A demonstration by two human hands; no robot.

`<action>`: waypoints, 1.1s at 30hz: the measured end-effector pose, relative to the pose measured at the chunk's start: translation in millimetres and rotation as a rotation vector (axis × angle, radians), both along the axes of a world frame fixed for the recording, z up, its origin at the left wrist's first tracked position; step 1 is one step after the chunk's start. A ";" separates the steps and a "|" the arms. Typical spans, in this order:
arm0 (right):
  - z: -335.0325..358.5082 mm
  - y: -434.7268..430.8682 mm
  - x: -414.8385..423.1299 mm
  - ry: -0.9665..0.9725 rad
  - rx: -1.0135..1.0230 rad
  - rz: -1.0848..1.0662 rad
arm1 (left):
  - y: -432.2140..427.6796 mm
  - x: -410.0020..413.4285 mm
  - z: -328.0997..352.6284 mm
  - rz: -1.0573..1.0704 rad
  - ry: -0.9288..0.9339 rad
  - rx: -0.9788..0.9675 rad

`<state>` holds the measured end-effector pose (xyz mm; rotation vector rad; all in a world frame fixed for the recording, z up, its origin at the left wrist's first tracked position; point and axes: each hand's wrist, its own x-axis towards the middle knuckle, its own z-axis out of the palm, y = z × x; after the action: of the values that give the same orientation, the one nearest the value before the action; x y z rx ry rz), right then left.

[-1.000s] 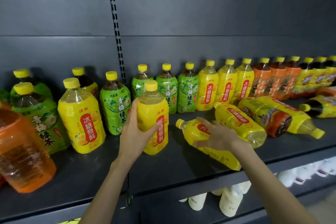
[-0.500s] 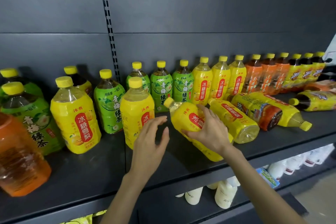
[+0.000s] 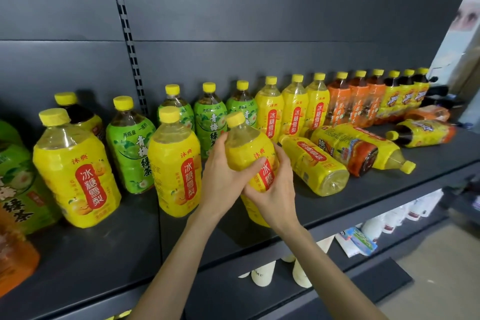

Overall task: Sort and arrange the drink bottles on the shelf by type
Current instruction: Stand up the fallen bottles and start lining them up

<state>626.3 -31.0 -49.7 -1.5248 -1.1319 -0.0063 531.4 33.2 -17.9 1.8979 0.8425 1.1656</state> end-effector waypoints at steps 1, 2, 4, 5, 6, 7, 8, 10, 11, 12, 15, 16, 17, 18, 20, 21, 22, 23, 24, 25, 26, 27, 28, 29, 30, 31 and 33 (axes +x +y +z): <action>-0.5 -0.2 1.4 0.000 -0.015 0.010 | 1.0 2.0 0.3 0.006 -0.008 0.003; -0.8 -0.8 4.3 -0.010 -0.038 0.032 | 1.6 4.3 0.6 0.019 -0.020 -0.002; -1.0 -3.6 14.2 -0.064 -0.104 0.104 | 4.3 9.1 -0.1 0.046 -0.050 -0.027; 0.4 -6.0 21.0 -0.091 -0.136 0.134 | 5.8 11.0 0.0 0.058 -0.066 -0.041; 2.8 -8.0 29.7 -0.107 -0.159 0.148 | 7.1 12.2 0.9 0.072 -0.081 -0.055; 6.6 -9.2 40.1 -0.122 -0.168 0.136 | 9.4 13.0 1.1 0.089 -0.096 -0.070; 10.3 -9.5 52.1 -0.141 -0.166 0.107 | 10.9 13.4 1.7 0.107 -0.107 -0.092; 19.6 -8.6 77.4 -0.190 -0.170 0.041 | 13.8 14.0 2.5 0.145 -0.132 -0.118; 23.1 -6.9 90.4 -0.219 -0.189 0.009 | 15.0 14.5 2.3 0.169 -0.139 -0.115; 25.5 -4.4 103.0 -0.255 -0.229 -0.033 | 15.6 14.5 2.5 0.194 -0.134 -0.103; 28.5 5.5 136.4 -0.324 -0.483 -0.163 | 14.8 17.3 3.0 0.273 -0.064 -0.026; 29.1 8.9 145.6 -0.325 -0.569 -0.178 | 13.1 19.4 3.2 0.302 -0.037 -0.003; 30.2 11.4 153.4 -0.320 -0.639 -0.175 | 10.7 21.9 2.9 0.326 -0.011 0.020; 31.2 13.6 160.3 -0.314 -0.695 -0.159 | 6.6 25.5 3.4 0.343 0.016 0.045; 33.3 16.7 170.1 -0.314 -0.779 -0.116 | -1.2 33.7 2.7 0.366 0.091 0.112; 34.8 17.3 173.5 -0.322 -0.810 -0.097 | -5.7 38.0 3.6 0.380 0.128 0.145; 36.2 17.7 176.3 -0.334 -0.836 -0.082 | -8.4 41.1 3.9 0.394 0.151 0.162; 38.0 18.0 178.7 -0.349 -0.860 -0.068 | -10.9 43.3 4.8 0.401 0.156 0.165; 39.7 18.4 180.8 -0.366 -0.886 -0.055 | -11.9 43.9 5.2 0.400 0.153 0.154; 41.1 18.8 182.3 -0.388 -0.916 -0.044 | -13.2 43.8 6.1 0.391 0.147 0.137; 41.6 19.9 183.4 -0.412 -0.950 -0.033 | -14.4 43.4 6.7 0.380 0.141 0.115; 41.6 21.1 184.4 -0.431 -0.987 -0.022 | -16.2 42.9 6.6 0.370 0.134 0.095; 41.3 22.4 185.6 -0.440 -1.024 -0.012 | -18.4 42.8 6.6 0.362 0.123 0.080; 41.0 23.5 187.0 -0.434 -1.056 -0.003 | -20.9 43.3 6.2 0.358 0.114 0.074; 40.8 24.2 188.5 -0.411 -1.080 0.010 | -22.3 43.8 5.5 0.359 0.109 0.071; 40.8 23.7 190.6 -0.379 -1.097 0.029 | -24.1 44.9 4.8 0.366 0.106 0.068; 42.7 23.6 193.0 -0.338 -1.119 0.058 | -23.4 43.8 3.8 0.374 0.096 0.052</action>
<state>819.4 -7.4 -7.0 -2.5314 -1.5597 0.4999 575.2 9.8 -14.1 1.9010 1.2715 1.3319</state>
